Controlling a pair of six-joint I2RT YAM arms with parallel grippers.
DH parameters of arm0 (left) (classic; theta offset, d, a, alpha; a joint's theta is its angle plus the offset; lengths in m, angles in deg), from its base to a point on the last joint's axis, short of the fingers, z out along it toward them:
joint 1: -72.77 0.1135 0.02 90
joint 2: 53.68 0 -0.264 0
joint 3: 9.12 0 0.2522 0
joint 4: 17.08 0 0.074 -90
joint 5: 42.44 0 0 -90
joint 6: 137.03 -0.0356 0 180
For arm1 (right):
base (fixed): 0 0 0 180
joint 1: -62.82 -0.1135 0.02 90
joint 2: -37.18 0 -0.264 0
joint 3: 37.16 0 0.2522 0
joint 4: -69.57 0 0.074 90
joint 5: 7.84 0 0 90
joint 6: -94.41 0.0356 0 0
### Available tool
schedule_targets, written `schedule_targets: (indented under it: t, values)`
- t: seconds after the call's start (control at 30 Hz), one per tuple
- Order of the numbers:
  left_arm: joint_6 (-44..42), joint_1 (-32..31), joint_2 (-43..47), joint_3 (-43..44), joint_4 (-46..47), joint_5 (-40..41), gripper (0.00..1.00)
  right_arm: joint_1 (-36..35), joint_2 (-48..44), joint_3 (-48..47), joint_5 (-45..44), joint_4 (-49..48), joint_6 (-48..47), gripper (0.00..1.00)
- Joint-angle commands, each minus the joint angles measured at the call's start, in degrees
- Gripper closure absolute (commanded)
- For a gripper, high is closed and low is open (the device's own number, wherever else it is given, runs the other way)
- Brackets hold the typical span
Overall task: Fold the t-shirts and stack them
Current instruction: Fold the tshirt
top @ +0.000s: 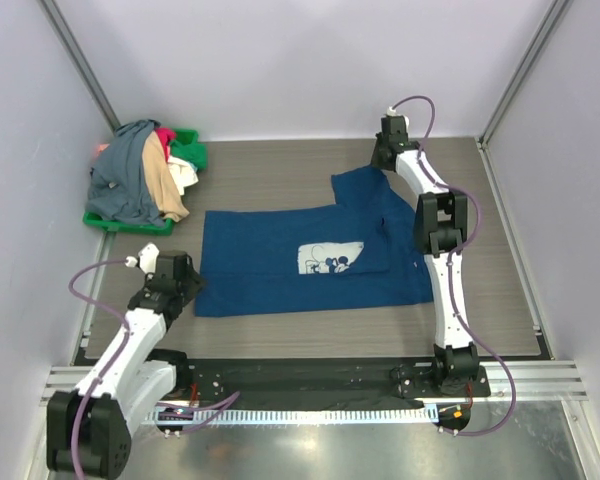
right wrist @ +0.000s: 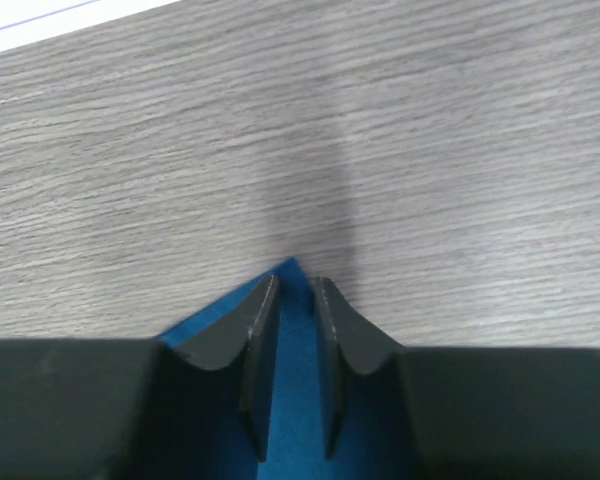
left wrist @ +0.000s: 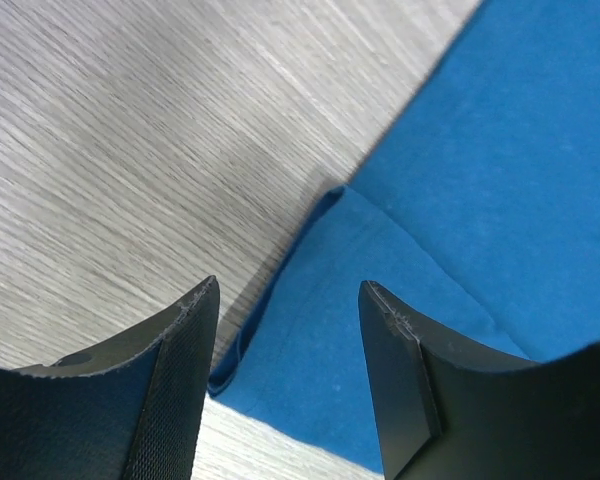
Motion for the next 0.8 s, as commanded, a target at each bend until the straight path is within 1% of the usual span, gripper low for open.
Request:
schedule_targets:
  t: [0.0, 0.03, 0.07, 0.13, 0.17, 0.2, 0.27, 0.3, 0.33, 0.4, 0.43, 0.47, 0.5, 0.53, 0.57, 0.63, 0.67, 0.77]
  values:
    - [1.5, -0.1, -4.8, 4.2, 4.2, 2.3, 0.42, -1.1, -1.7, 4.7, 0.5, 0.9, 0.9, 0.78]
    - [1.5, -0.1, -6.4, 6.7, 4.7, 2.6, 0.42, -1.1, -1.8, 4.9, 0.7, 0.9, 1.4, 0.83]
    - [1.0, -0.1, -7.7, 8.0, 5.8, 2.9, 0.42, -1.1, -1.8, 5.3, 1.0, 0.9, 1.8, 0.92]
    - [0.2, -0.1, -12.6, 11.2, 7.5, 4.3, 0.41, -1.1, -2.1, 6.9, 2.3, -0.1, 2.5, 0.99]
    - [0.0, -0.1, -14.4, 14.7, 7.8, 4.9, 0.41, -1.1, -2.9, 7.9, 2.8, -0.8, 3.2, 0.99]
    - [-0.2, -0.1, -18.6, 16.2, 8.3, 5.3, 0.41, -1.1, -3.5, 10.1, 3.1, -2.3, 3.4, 0.99]
    - [-0.3, -0.1, -23.2, 21.0, 10.1, 5.6, 0.41, -1.1, -5.5, 12.4, 3.8, -4.0, 4.3, 0.99]
    - [-0.4, -0.2, -25.3, 22.4, 10.7, 5.4, 0.41, -1.1, -6.5, 15.4, 4.0, -6.1, 4.8, 0.99]
    - [-1.0, -0.1, -30.4, 23.9, 13.0, 4.9, 0.41, -1.1, -7.4, 17.3, 4.3, -7.2, 5.1, 0.99]
    - [-2.6, -0.1, -35.5, 29.3, 14.1, 3.8, 0.42, -1.1, -9.6, 21.8, 5.0, -10.1, 6.3, 0.99]
    - [-3.6, -0.1, -40.8, 31.2, 14.9, 3.2, 0.42, -1.0, -10.1, 22.8, 5.0, -10.8, 6.4, 0.99]
    - [-4.5, 0.0, -43.2, 33.2, 15.0, 2.8, 0.43, -1.1, -10.5, 23.6, 7.2, -11.4, 6.6, 0.99]
    - [-5.6, 0.0, -45.9, 37.6, 14.9, 2.2, 0.42, -1.1, -11.2, 24.8, 7.4, -12.2, 6.8, 0.99]
    - [-7.0, 0.1, -47.8, 39.4, 15.0, 1.4, 0.42, -1.1, -11.3, 25.1, 7.7, -12.7, 6.8, 0.99]
    - [-7.9, 0.2, -51.7, 41.6, 14.8, 0.9, 0.43, -1.1, -11.4, 25.2, 7.8, -12.9, 6.7, 0.99]
    - [-9.6, 0.3, -55.1, 46.7, 14.4, 0.2, 0.43, -1.0, -11.3, 25.2, 8.7, -12.9, 6.6, 0.99]
    - [-9.8, 0.5, -58.5, 48.1, 14.1, 0.2, 0.43, -0.8, -11.2, 25.2, 8.9, -13.0, 6.7, 0.99]
    - [-10.5, 1.0, -63.6, 53.6, 12.2, -0.6, 0.44, -0.7, -11.0, 25.1, 10.4, -13.5, 7.0, 0.99]
